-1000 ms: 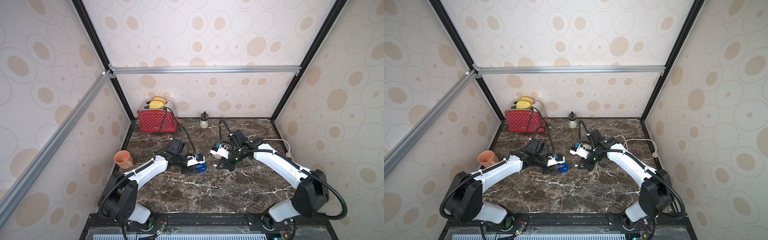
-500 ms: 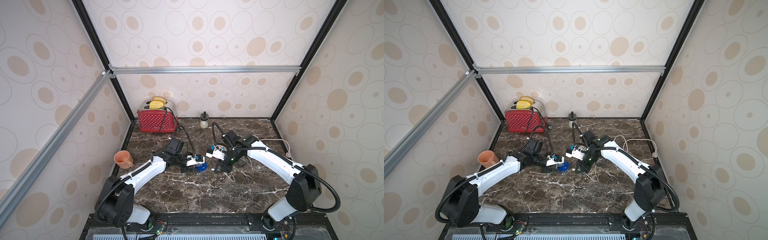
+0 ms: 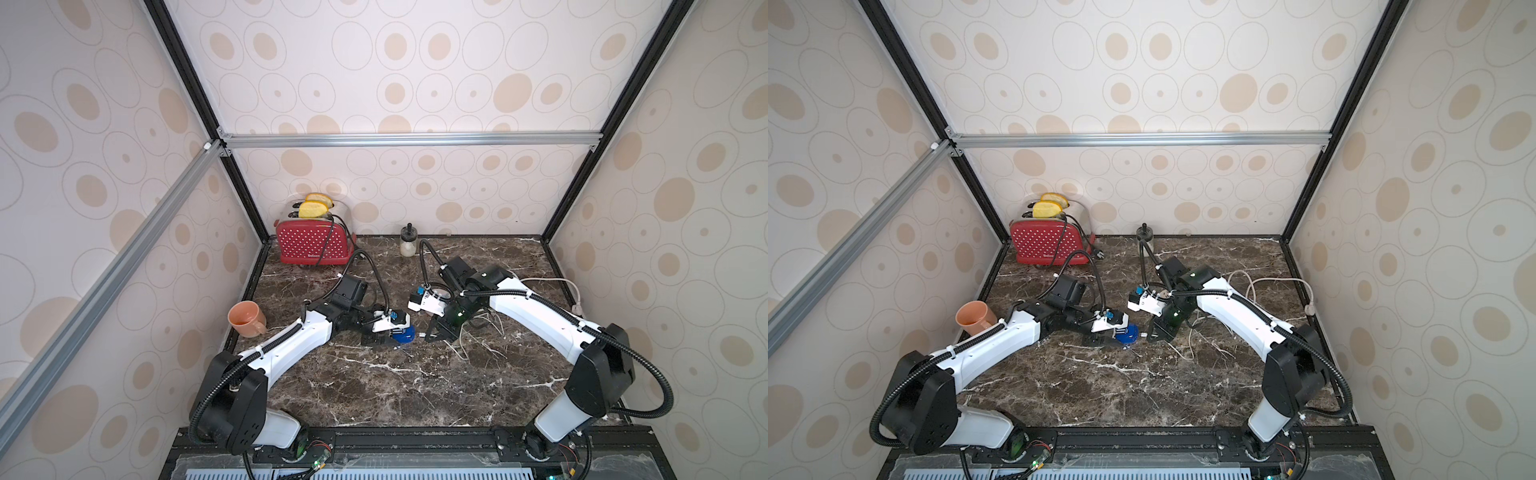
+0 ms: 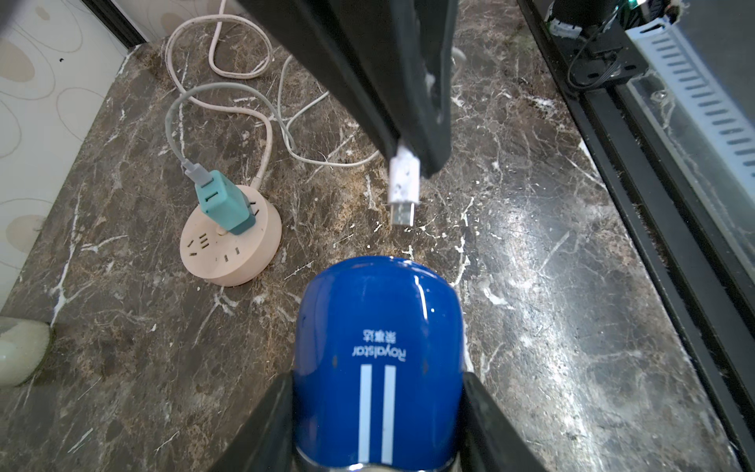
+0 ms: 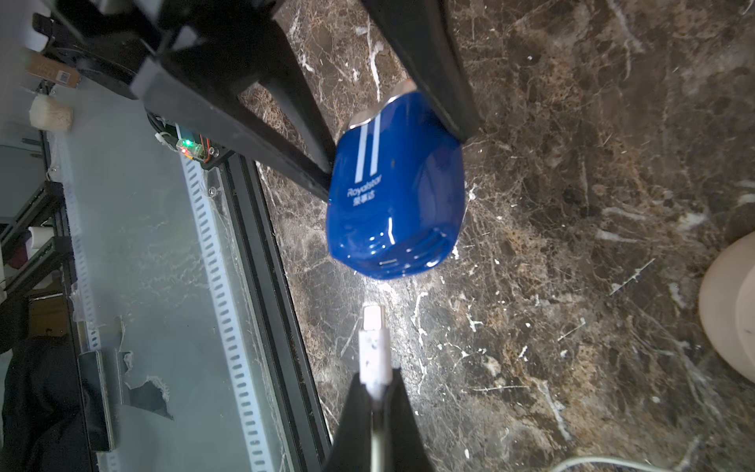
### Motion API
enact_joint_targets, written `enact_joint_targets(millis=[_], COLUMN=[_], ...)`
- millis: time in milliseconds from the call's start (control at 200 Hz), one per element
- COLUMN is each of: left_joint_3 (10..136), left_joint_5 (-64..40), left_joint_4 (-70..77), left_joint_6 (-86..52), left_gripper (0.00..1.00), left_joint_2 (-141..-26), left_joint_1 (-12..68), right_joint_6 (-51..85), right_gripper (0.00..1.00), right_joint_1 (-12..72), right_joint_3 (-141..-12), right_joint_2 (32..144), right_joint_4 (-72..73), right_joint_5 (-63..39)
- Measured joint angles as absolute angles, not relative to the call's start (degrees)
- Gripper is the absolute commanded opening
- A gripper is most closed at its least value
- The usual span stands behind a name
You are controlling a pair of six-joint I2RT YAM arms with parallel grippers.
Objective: Charge the electric shaver
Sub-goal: Insert the charging cable into the electric shaver.
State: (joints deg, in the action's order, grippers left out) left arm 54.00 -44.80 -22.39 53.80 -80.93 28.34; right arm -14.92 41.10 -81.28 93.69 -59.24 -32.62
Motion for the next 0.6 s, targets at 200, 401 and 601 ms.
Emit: enact_joint_targets(millis=[200,401,601], left_joint_3=[54.1,54.4,54.7], left_joint_5=[-45.2,-45.2,-45.5], left_joint_4=[-22.7,-23.4,-23.4], left_joint_6=[53.9,54.3,54.5], left_gripper=[0.00,0.00,0.00], left_joint_2=[-81.1,-81.2,-81.2], left_joint_1=[28.3,28.3,28.3], right_joint_6=[-14.9,-14.9,-14.9], right_gripper=[0.00,0.00,0.00], right_joint_1=[41.2,41.3,41.6], right_joint_3=[-81.7,-82.0,-82.4], right_joint_2=[94.0,94.0,94.8], right_joint_4=[-59.1,-59.0,-58.7], right_joint_5=[-32.7,-32.7,-32.7])
